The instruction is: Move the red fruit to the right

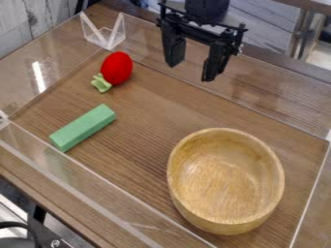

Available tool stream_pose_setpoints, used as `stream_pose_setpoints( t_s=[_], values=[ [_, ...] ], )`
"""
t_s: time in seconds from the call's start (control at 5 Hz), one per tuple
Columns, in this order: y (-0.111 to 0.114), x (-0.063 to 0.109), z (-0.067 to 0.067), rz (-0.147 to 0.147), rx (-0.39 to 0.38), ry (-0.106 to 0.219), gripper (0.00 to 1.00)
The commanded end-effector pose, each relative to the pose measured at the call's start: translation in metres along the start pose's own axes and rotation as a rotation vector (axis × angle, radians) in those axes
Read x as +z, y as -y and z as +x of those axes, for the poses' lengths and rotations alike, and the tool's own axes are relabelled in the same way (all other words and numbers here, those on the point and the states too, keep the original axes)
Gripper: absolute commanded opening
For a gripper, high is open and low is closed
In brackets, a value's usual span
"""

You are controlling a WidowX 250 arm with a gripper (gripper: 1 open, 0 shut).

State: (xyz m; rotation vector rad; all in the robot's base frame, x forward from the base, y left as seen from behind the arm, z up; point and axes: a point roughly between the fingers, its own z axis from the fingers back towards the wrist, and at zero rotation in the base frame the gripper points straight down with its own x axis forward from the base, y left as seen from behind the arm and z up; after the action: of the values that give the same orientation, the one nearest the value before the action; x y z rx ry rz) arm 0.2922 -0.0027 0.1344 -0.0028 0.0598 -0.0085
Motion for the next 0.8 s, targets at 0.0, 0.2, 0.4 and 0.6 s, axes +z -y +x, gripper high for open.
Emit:
stream_pose_setpoints(
  t_s=[0.0,0.2,0.4,0.6],
  values=[
    [-0.003,-0.011,-0.001,0.0,0.003,-0.027,1.0],
    [-0.034,-0.011,0.0,0.003,0.032,-0.006,1.0],
    [-0.074,-0.01,0.001,0.004,0.043,0.023,1.0],
    [-0.11,-0.01,0.003,0.014,0.064,0.053,1.0]
  ],
)
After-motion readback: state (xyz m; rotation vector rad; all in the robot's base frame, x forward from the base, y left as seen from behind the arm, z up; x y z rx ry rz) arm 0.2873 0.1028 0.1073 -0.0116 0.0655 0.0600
